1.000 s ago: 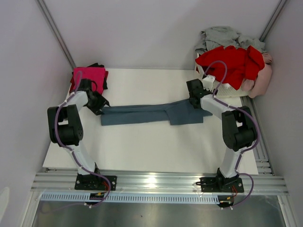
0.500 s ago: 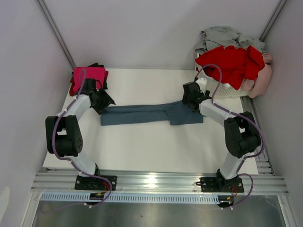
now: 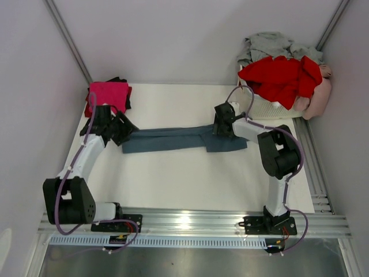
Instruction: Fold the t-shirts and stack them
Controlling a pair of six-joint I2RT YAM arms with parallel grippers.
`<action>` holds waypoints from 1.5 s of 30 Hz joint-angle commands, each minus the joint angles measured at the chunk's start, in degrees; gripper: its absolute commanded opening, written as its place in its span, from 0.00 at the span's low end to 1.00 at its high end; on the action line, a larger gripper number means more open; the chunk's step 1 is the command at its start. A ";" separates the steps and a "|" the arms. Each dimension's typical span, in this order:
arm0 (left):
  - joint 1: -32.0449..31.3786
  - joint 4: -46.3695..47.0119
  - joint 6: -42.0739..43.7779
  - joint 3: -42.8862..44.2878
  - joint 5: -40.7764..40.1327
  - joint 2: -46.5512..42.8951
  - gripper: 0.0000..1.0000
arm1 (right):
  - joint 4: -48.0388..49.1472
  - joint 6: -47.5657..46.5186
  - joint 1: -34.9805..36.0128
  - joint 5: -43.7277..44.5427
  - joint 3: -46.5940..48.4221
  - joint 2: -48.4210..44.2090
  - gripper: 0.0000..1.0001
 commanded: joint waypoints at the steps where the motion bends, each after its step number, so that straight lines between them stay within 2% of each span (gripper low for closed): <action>1: -1.21 -0.10 0.28 -2.74 0.84 -5.37 0.67 | -2.32 1.25 1.06 -7.75 4.61 4.99 0.77; 3: -1.21 -0.54 1.06 -3.88 -0.82 -8.89 0.67 | -2.59 0.03 1.51 -9.61 6.72 6.49 0.74; 6: -2.87 -1.42 1.86 -4.41 -2.32 -12.23 0.67 | -0.05 -3.13 2.21 -17.06 8.04 8.34 0.73; 7: -3.05 -1.68 2.21 -4.41 -2.67 -12.76 0.67 | 0.83 -4.19 2.30 -23.61 8.22 8.95 0.72; 9: -3.41 -1.86 2.39 -4.32 -3.11 -13.82 0.67 | 4.26 -6.04 2.39 -29.89 8.31 9.13 0.70; 10: -3.84 -1.95 2.65 -4.24 -3.46 -14.08 0.67 | 5.75 -8.40 2.47 -37.05 8.48 9.57 0.68; 12: -4.11 -1.86 2.91 -4.32 -3.56 -14.26 0.67 | 6.55 -10.96 2.83 -43.07 9.01 9.92 0.68; 15: -4.55 -1.77 3.18 -4.41 -3.03 -14.00 0.67 | 5.41 -15.00 2.65 -58.42 11.64 11.85 0.69; 18: -4.90 -1.25 3.61 -4.50 -2.33 -13.73 0.67 | 2.60 -15.46 0.81 -69.42 16.65 16.24 0.69; 20: -5.16 -1.16 3.88 -4.32 -2.15 -13.56 0.67 | 3.74 -13.71 -0.33 -72.79 18.50 18.26 0.69; 23: -5.60 -1.42 4.41 -3.89 -1.97 -13.21 0.66 | 1.91 -12.11 -2.27 -71.68 22.27 20.72 0.69; 25: -6.04 -1.42 4.67 -3.97 -2.24 -13.12 0.66 | -1.51 -12.55 -2.89 -67.47 24.47 21.43 0.69; 26: -6.13 -1.33 4.76 -4.49 -2.32 -13.03 0.66 | -2.40 -12.99 -2.89 -61.62 25.87 21.44 0.69; 29: -6.75 -1.16 5.02 -4.23 -2.59 -12.86 0.66 | -4.95 -13.87 -2.80 -56.31 27.73 21.70 0.69; 33: -8.32 -0.63 5.46 -4.32 -2.76 -11.80 0.66 | -10.31 -15.27 -2.71 -45.59 35.88 24.59 0.69; 38: -10.08 -1.23 6.34 -3.27 -2.94 -8.99 0.66 | -14.01 -15.89 -2.71 -41.44 45.03 29.34 0.70; 43: -12.37 -3.44 7.48 -0.55 -6.45 -6.00 0.66 | -15.69 -15.80 -2.80 -35.90 56.54 33.56 0.71; 45: -12.63 -4.58 7.48 -0.28 -7.33 -5.12 0.66 | -13.76 -15.45 -2.80 -33.00 56.13 32.60 0.71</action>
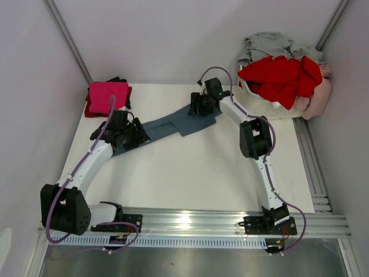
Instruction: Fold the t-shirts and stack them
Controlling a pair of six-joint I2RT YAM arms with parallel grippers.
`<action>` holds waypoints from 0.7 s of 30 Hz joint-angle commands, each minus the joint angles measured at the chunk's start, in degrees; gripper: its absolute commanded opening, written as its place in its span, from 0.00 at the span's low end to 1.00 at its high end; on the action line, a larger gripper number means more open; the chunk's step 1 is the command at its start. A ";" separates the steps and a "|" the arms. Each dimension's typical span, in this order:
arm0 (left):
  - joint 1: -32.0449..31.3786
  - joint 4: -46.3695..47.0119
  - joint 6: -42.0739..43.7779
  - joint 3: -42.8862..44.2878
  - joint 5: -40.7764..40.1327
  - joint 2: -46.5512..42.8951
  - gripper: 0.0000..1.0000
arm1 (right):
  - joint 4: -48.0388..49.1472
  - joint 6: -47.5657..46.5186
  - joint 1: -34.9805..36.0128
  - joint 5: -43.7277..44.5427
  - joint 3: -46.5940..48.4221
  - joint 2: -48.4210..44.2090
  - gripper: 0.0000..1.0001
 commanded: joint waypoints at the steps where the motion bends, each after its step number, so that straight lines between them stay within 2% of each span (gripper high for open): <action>1: -0.75 -1.76 1.89 4.02 -3.11 1.96 0.66 | 1.21 -0.81 -0.44 7.99 2.12 -0.53 0.71; 7: -0.75 -8.25 4.00 11.14 -14.62 7.76 0.66 | 13.53 -2.82 2.37 8.16 -15.97 -15.73 0.72; 12: -0.57 -13.27 5.84 20.81 -23.23 18.56 0.64 | 12.14 -4.67 6.50 12.82 -22.49 -22.15 0.71; 15: -0.57 -15.30 6.28 23.10 -23.86 24.53 0.60 | 12.30 -4.32 7.82 13.44 -26.17 -23.21 0.69; 21: -0.31 -16.44 6.72 22.75 -21.49 29.74 0.59 | 13.97 -2.04 8.00 14.41 -32.16 -25.94 0.70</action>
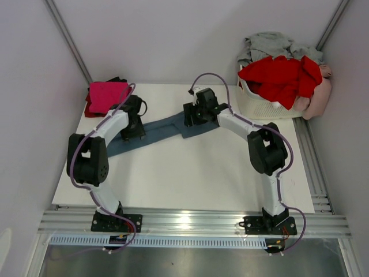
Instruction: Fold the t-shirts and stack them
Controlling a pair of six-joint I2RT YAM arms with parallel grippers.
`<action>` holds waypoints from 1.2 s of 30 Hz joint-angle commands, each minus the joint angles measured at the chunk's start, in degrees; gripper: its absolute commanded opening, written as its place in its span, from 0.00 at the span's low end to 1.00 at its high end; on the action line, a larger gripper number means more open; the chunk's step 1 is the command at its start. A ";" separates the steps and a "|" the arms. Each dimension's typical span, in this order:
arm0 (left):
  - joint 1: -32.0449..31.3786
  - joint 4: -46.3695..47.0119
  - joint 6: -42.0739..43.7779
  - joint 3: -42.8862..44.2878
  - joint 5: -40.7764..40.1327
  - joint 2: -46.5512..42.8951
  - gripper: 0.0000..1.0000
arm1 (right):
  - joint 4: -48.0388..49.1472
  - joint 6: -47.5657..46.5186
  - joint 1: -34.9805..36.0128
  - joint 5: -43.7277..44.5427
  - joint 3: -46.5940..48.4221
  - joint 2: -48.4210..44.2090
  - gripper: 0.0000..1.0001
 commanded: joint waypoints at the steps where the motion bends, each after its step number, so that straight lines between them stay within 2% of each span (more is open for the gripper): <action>1: 0.13 -2.33 1.48 0.50 -0.07 0.85 0.59 | 1.89 1.46 -1.14 2.12 -4.42 -2.49 0.70; 8: 2.23 -2.32 2.01 0.50 0.20 3.13 0.57 | 9.26 8.13 -1.93 -2.79 -13.83 -4.60 0.70; 12: 3.38 -2.41 2.09 1.29 -0.68 5.15 0.57 | 10.07 9.20 -1.75 -3.06 -15.25 -4.78 0.69; 26: 8.22 -1.62 2.44 2.34 0.37 6.65 0.55 | 9.99 5.25 -1.75 -1.22 -12.62 -8.38 0.69; 33: 9.01 -2.41 2.27 4.10 -0.24 8.84 0.53 | 9.71 7.86 -3.68 -2.00 -11.30 -3.38 0.69; 36: 9.10 -3.47 2.01 5.59 -0.86 9.90 0.47 | 10.51 11.39 -5.61 -4.38 -9.98 -0.57 0.69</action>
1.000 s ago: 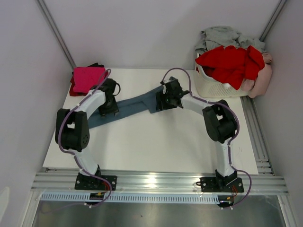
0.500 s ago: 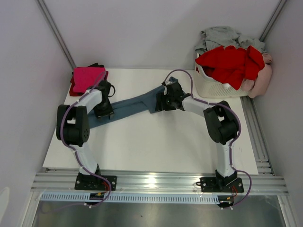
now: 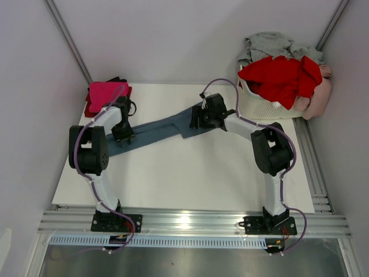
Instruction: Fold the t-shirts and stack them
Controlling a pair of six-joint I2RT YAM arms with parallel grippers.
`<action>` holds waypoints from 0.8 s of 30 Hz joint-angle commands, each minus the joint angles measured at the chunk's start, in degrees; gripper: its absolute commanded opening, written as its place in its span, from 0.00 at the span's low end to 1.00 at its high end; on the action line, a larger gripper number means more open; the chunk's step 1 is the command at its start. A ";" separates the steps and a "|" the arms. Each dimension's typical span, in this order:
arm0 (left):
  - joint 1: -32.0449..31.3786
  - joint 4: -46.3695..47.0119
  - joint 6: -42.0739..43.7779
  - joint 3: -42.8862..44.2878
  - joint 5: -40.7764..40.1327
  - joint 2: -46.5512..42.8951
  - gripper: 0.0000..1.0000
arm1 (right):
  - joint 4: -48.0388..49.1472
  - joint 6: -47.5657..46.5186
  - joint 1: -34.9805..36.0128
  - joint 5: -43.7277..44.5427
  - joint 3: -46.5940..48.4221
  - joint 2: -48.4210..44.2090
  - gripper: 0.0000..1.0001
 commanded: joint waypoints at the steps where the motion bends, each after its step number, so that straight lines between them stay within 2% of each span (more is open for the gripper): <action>1: 0.88 -1.19 0.56 3.91 -0.49 1.31 0.46 | 1.55 3.59 -2.62 -2.15 3.53 3.79 0.69; 6: 0.88 -2.78 0.48 6.46 -0.13 4.65 0.43 | -0.47 3.42 -2.98 -3.12 9.67 7.39 0.68; 8: 1.23 -2.60 0.74 6.38 0.83 5.09 0.36 | -0.65 3.50 -3.15 -3.30 10.65 8.01 0.69; 12: 1.58 -3.04 1.44 6.29 2.50 6.23 0.29 | -1.35 3.59 -3.50 -3.56 12.06 8.98 0.69; 15: 1.76 -2.95 2.14 6.20 3.55 6.23 0.20 | -1.36 3.59 -3.77 -3.39 12.15 8.98 0.69; 17: 1.67 -3.39 2.32 6.03 4.96 7.11 0.08 | -1.44 3.68 -3.94 -3.39 12.50 8.98 0.69; 19: 1.58 -3.39 2.76 5.33 6.10 7.81 0.01 | -1.79 3.77 -4.21 -3.47 12.93 8.89 0.69; 24: 1.32 -3.92 2.94 4.88 8.39 6.59 0.00 | -2.15 3.68 -4.65 -3.30 13.03 8.54 0.69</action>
